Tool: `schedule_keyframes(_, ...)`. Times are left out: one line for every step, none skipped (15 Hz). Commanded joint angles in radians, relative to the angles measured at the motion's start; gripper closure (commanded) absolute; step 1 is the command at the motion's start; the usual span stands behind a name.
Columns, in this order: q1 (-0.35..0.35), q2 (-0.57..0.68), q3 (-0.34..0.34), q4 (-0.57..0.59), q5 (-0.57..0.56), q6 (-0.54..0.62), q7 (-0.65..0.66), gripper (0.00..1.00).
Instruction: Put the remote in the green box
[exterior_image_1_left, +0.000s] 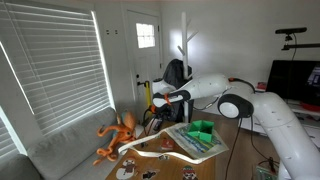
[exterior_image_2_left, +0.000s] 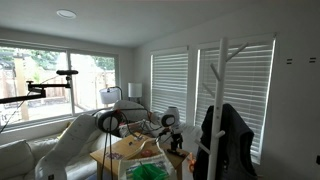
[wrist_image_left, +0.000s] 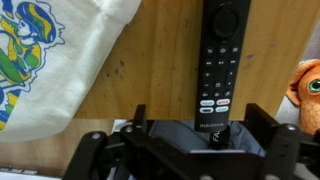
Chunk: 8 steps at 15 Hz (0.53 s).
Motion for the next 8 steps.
schedule_keyframes(-0.006, 0.031, 0.022, 0.026, 0.019, -0.003, -0.013, 0.0)
schedule_keyframes(-0.007, 0.039, 0.026, 0.031, 0.025, 0.0, -0.008, 0.0)
schedule_keyframes(-0.01, 0.05, 0.033, 0.04, 0.034, 0.004, -0.006, 0.0)
schedule_keyframes(-0.013, 0.058, 0.037, 0.046, 0.042, 0.017, -0.004, 0.0)
schedule_keyframes(-0.017, 0.069, 0.043, 0.059, 0.056, 0.024, -0.006, 0.0)
schedule_keyframes(-0.017, 0.079, 0.044, 0.073, 0.063, 0.013, -0.006, 0.02)
schedule_keyframes(-0.015, 0.088, 0.042, 0.083, 0.065, 0.006, -0.003, 0.24)
schedule_keyframes(-0.013, 0.096, 0.041, 0.091, 0.066, 0.0, -0.003, 0.26)
